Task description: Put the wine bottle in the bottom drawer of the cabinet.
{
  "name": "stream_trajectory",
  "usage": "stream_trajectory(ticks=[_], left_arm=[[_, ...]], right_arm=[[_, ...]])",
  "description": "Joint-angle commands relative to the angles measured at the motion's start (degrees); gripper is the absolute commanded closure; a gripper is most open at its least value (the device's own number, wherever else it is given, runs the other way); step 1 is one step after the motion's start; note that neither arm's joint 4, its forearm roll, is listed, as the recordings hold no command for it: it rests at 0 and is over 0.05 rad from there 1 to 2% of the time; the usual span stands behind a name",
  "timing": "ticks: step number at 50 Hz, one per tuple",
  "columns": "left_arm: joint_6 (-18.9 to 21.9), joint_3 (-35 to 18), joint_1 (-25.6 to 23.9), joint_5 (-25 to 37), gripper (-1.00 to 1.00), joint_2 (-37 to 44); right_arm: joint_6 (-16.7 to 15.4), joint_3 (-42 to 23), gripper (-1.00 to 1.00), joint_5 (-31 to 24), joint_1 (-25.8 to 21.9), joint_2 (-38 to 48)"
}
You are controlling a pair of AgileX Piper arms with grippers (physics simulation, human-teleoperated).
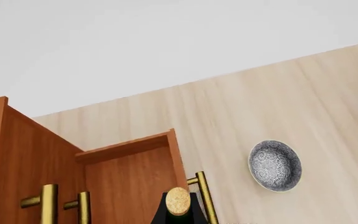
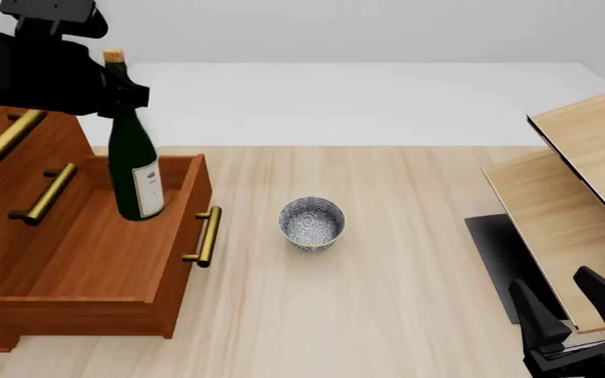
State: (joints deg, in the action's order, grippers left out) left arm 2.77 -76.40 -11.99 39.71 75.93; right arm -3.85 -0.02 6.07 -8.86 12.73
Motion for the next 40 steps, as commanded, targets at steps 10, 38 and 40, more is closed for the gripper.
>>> stream_trajectory(ticks=[10, 38, 40], left_arm=[[0.0, 5.5, 1.8, -1.4, 1.0, -4.0], [-1.6, 13.5, 2.0, -4.7, 1.0, -7.0], [-1.7, 13.6, 1.9, -4.7, 1.0, -7.0]], right_arm=[[-0.2, 0.0, -1.0, -1.4, 0.0, -1.4], [-0.5, 0.0, -1.0, 0.0, 0.0, 0.2], [-0.6, 0.0, -1.0, 0.1, -0.1, 0.2]])
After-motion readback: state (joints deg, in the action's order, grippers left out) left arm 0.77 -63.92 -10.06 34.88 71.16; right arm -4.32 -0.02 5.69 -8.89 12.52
